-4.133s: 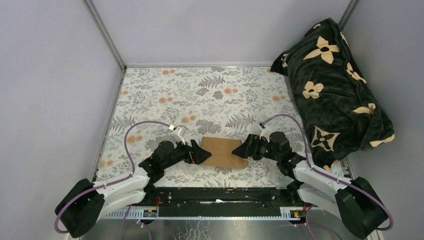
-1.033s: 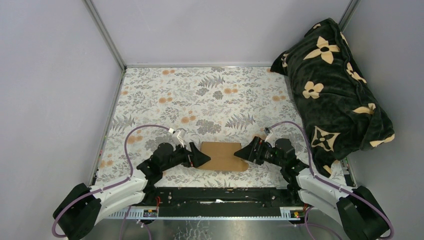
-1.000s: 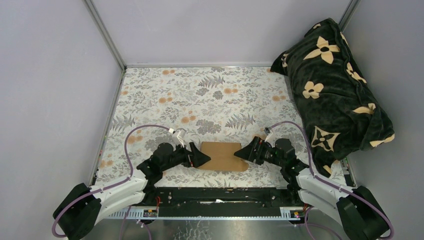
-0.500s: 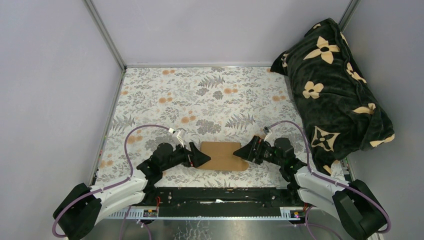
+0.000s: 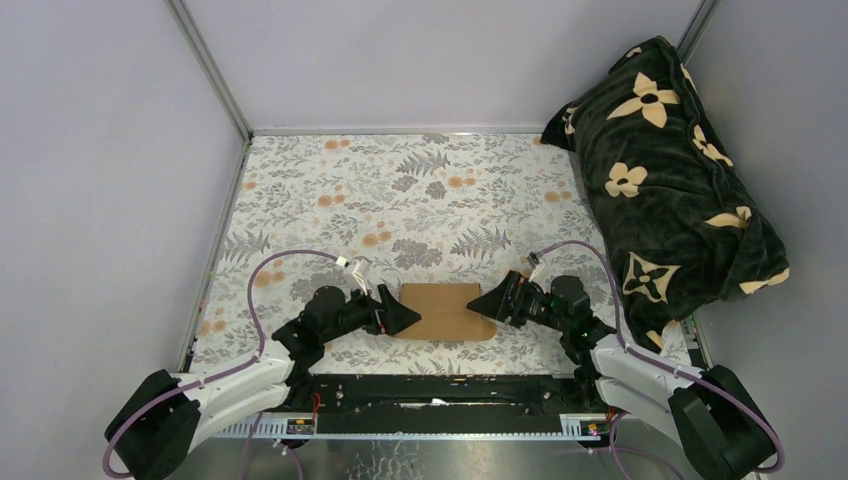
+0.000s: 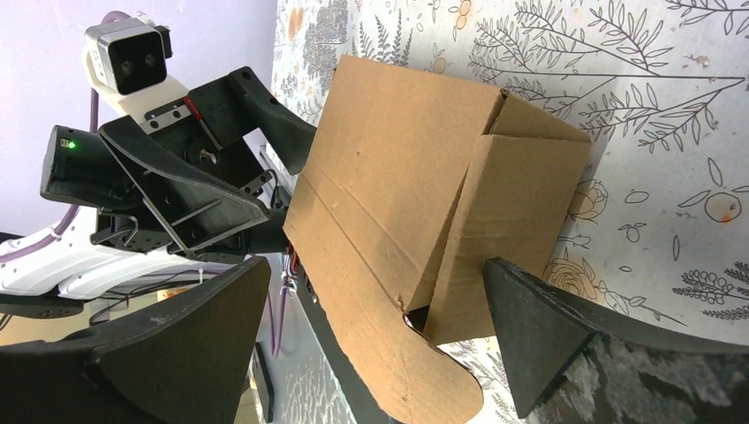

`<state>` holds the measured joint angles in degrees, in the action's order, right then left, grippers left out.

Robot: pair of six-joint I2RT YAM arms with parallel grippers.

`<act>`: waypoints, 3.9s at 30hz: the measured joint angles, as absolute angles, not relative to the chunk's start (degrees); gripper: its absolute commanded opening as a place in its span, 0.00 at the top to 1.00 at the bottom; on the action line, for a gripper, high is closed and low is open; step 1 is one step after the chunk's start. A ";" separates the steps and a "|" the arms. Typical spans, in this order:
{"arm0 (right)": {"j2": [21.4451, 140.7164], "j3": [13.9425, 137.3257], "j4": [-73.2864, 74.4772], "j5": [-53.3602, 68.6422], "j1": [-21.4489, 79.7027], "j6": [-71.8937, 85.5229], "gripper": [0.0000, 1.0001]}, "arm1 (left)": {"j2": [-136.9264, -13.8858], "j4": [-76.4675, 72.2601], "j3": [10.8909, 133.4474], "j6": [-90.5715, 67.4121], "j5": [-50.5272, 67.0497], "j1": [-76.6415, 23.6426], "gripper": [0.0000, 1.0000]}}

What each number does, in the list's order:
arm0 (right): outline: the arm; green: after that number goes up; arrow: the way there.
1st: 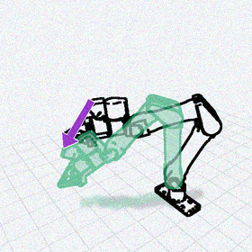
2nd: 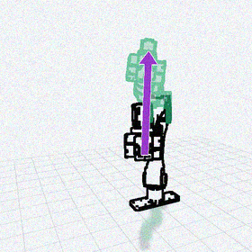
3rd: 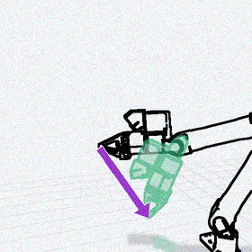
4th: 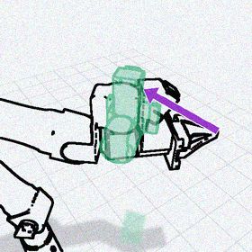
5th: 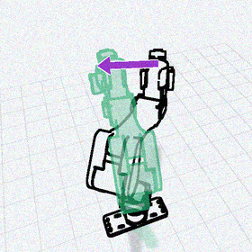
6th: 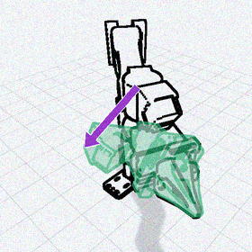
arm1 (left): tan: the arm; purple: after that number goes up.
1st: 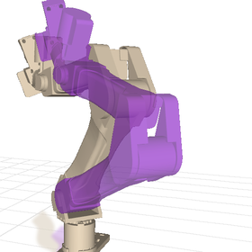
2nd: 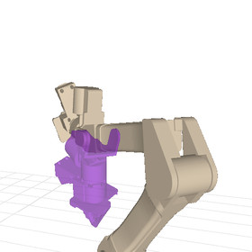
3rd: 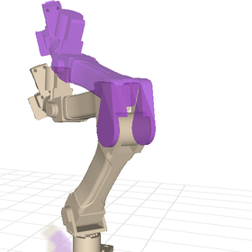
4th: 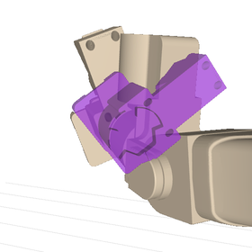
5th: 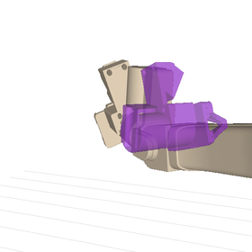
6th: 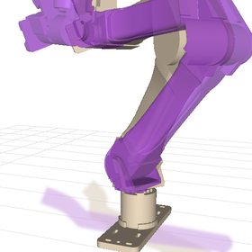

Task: Fold the paper box
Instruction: Close the paper box at the center of the board.

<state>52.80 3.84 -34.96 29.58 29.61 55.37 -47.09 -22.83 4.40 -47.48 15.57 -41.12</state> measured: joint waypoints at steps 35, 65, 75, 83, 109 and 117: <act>47.83 0.43 -31.97 29.47 29.56 55.46 0.00 | -40.47 -19.22 2.15 -48.27 15.25 -41.15 0.02; 51.79 0.32 -36.77 31.20 29.56 58.48 0.00 | -43.77 -21.65 0.49 -51.00 15.14 -43.27 0.01; 52.86 0.32 -37.74 31.64 29.56 58.92 0.00 | -45.04 -23.11 0.49 -51.11 13.91 -44.64 0.01; 52.56 0.32 -37.76 32.23 29.56 59.02 0.00 | -44.93 -23.07 0.49 -51.11 13.32 -45.08 0.01; 43.77 2.13 -28.03 32.51 29.54 59.46 0.00 | -35.44 -12.43 3.27 -51.57 11.05 -47.33 0.01; 42.35 3.11 -26.17 32.49 29.50 59.92 0.00 | -34.33 -8.99 4.67 -51.99 10.09 -48.21 0.01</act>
